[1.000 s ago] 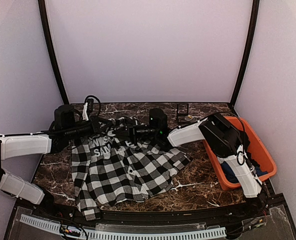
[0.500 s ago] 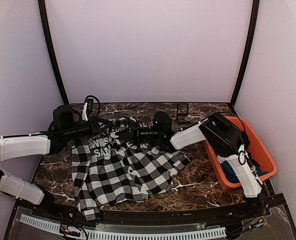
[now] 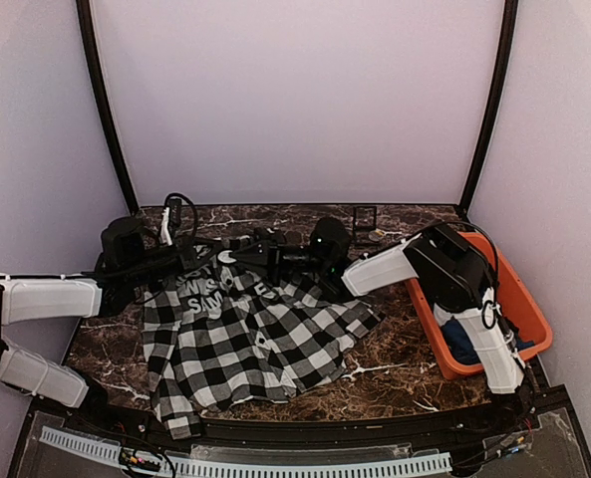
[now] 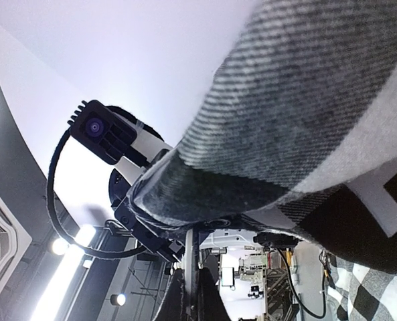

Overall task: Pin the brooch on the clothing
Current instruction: Cross the brooch on the flattened clothing.

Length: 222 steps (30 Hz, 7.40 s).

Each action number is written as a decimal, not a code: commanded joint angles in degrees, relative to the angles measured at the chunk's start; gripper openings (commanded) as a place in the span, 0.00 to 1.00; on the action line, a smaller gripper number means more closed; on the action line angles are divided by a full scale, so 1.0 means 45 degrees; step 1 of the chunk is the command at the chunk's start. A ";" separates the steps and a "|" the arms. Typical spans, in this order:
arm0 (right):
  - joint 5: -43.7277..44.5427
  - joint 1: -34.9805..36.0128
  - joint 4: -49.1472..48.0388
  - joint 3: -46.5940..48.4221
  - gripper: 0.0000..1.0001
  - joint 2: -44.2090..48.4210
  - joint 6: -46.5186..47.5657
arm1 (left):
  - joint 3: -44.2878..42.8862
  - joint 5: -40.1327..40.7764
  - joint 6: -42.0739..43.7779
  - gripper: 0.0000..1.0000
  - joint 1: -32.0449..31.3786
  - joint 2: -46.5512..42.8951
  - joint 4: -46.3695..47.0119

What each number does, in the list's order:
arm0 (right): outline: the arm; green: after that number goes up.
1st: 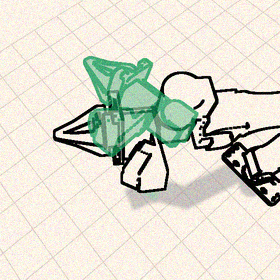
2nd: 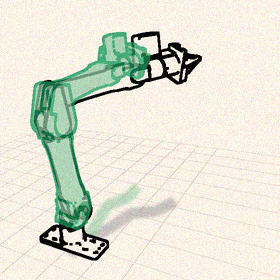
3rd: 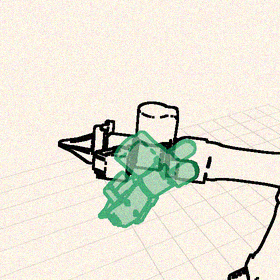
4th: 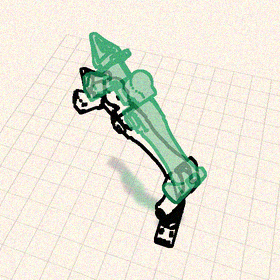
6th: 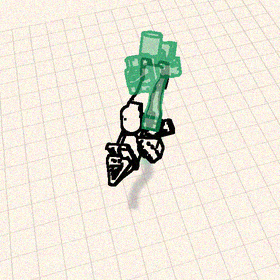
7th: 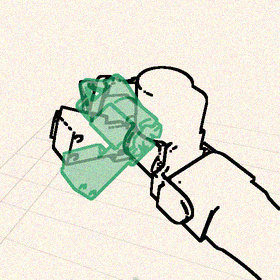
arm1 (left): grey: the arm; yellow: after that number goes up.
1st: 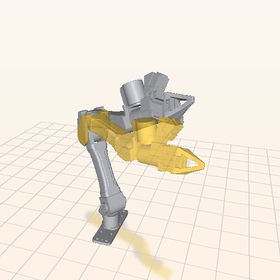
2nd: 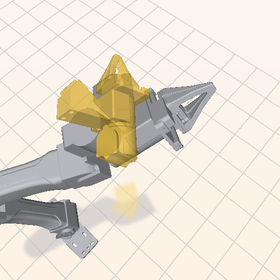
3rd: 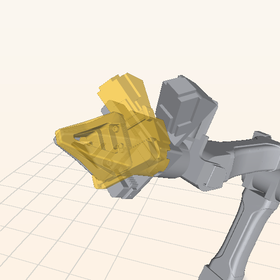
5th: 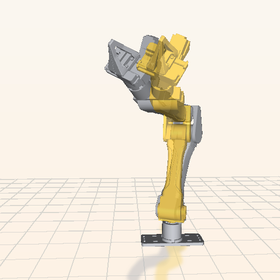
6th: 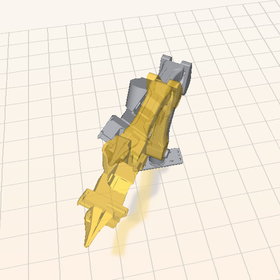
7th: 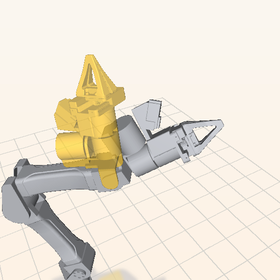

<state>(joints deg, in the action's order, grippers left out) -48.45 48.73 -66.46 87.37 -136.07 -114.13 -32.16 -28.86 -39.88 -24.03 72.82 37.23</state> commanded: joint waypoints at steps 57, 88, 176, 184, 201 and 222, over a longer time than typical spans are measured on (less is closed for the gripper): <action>0.0141 0.0245 0.0993 0.1178 0.00 -0.0163 0.0324 | 0.0614 -0.0760 0.0019 0.01 -0.0198 -0.0609 0.1403; -0.0244 0.0041 0.1892 -0.0068 0.00 0.1059 0.1640 | 0.0924 0.0304 0.0485 0.01 -0.0226 -0.1380 0.0918; 0.1341 0.0636 1.9959 0.6893 0.00 0.1938 1.5661 | 0.0077 -0.1368 0.0071 0.05 -0.0343 0.0309 0.0515; 0.1595 0.0635 1.7793 0.5356 0.00 0.2470 1.4365 | 0.0212 -0.1220 -0.0032 0.02 -0.0343 0.0172 0.0748; 0.1658 0.0237 1.5050 0.2602 0.00 0.3683 1.2784 | 0.0292 -0.0954 0.0044 0.01 -0.0343 -0.0045 0.0742; 0.1914 0.0248 1.5648 0.2505 0.00 0.3323 1.3180 | 0.0404 -0.1019 -0.0134 0.01 -0.0343 -0.0047 0.1186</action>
<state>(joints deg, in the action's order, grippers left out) -40.64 50.22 4.73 99.79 -121.49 -55.75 -30.92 -32.91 -40.03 -25.30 74.13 40.62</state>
